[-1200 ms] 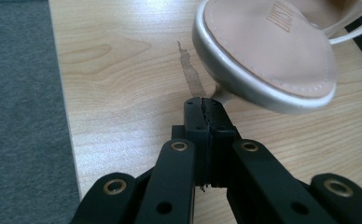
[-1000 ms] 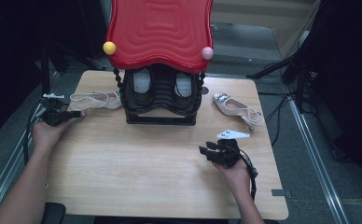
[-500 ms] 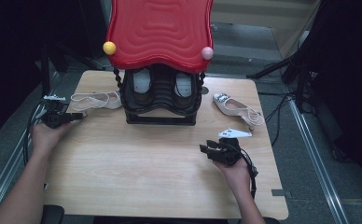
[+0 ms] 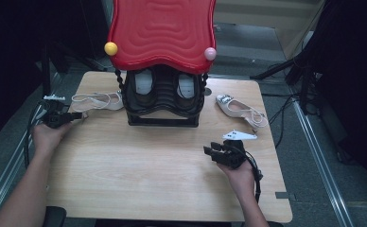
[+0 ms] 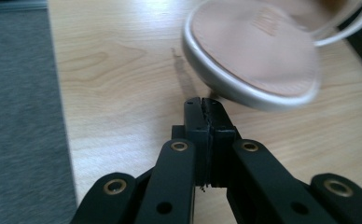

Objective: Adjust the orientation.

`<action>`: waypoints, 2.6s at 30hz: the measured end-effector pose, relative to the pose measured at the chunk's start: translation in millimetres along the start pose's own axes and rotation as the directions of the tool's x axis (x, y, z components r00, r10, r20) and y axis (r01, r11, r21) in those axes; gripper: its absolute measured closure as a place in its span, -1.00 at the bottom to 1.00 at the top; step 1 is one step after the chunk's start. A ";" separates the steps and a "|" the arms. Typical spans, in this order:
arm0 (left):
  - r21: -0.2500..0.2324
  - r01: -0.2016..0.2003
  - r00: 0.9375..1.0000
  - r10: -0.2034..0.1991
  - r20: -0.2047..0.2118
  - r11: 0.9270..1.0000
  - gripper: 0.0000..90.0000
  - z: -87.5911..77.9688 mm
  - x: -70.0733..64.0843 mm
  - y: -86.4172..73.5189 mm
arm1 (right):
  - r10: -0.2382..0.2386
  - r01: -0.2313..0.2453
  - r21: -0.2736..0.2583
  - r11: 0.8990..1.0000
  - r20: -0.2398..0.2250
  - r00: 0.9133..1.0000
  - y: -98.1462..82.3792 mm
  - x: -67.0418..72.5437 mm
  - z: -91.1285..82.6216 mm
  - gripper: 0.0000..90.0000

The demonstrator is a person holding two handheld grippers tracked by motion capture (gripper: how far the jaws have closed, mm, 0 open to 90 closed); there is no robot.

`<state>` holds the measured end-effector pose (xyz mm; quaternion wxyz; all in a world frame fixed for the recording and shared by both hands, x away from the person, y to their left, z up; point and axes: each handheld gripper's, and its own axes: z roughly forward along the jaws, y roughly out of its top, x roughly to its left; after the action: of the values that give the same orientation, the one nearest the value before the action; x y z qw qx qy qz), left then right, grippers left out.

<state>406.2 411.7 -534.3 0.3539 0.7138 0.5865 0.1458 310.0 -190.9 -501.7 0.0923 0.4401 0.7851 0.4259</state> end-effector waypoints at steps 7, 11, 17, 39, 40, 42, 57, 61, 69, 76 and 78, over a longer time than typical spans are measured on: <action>0.004 0.018 0.999 -0.018 0.037 1.000 1.00 4.5 -0.2 -0.3 | 0.007 -0.007 -0.003 1.000 0.003 1.000 -3.8 -0.2 -3.1 0.36; 0.015 -0.017 0.999 0.016 0.041 1.000 1.00 4.8 -6.3 0.4 | 0.007 -0.007 -0.008 1.000 0.000 1.000 -3.7 -0.4 -3.2 0.36; 0.041 -0.027 0.997 0.023 0.076 0.999 1.00 -0.3 -16.1 -6.3 | 0.007 -0.007 -0.016 1.000 0.001 1.000 -3.0 -1.3 -5.5 0.36; 0.085 -0.036 0.990 0.024 0.137 0.996 0.92 -13.1 -64.0 -26.2 | -0.034 0.034 0.008 0.999 -0.017 0.999 8.6 -1.0 6.7 0.34; 0.089 -0.036 0.990 0.024 0.141 0.995 0.92 -14.7 -66.0 -26.2 | -0.032 0.032 0.006 0.999 -0.016 0.999 9.1 -1.1 7.1 0.34; 0.090 -0.035 0.990 0.022 0.140 0.995 0.93 -16.5 -68.8 -26.6 | -0.033 0.033 0.005 0.999 -0.019 0.999 10.5 -1.9 7.8 0.34; 0.117 -0.016 0.983 -0.005 0.182 0.993 0.92 -15.3 -90.4 -26.6 | -0.038 0.038 -0.009 0.999 -0.011 0.999 12.5 -3.8 7.1 0.36; 0.120 -0.020 0.983 -0.002 0.186 0.993 0.90 -15.3 -92.6 -26.2 | -0.038 0.037 -0.017 0.999 -0.009 0.999 12.5 -4.1 6.3 0.36; 0.120 -0.018 0.991 0.002 0.134 0.993 0.63 -20.7 -88.6 -21.7 | -0.040 0.040 -0.014 0.999 -0.004 0.999 12.6 -4.0 6.4 0.36; 0.087 0.010 0.991 -0.022 0.134 0.996 0.37 -30.6 -77.9 -8.7 | -0.040 0.040 -0.011 0.999 -0.001 0.999 11.9 -3.5 5.4 0.35; 0.084 -0.003 0.992 -0.008 0.130 0.996 0.33 -31.6 -76.8 -3.4 | -0.041 0.041 -0.012 0.999 0.002 0.999 11.6 -3.7 4.7 0.35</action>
<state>363.4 350.3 -498.4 0.3613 0.7354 0.5685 0.0740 321.7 -188.0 -496.7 0.1044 0.4239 0.7913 0.4282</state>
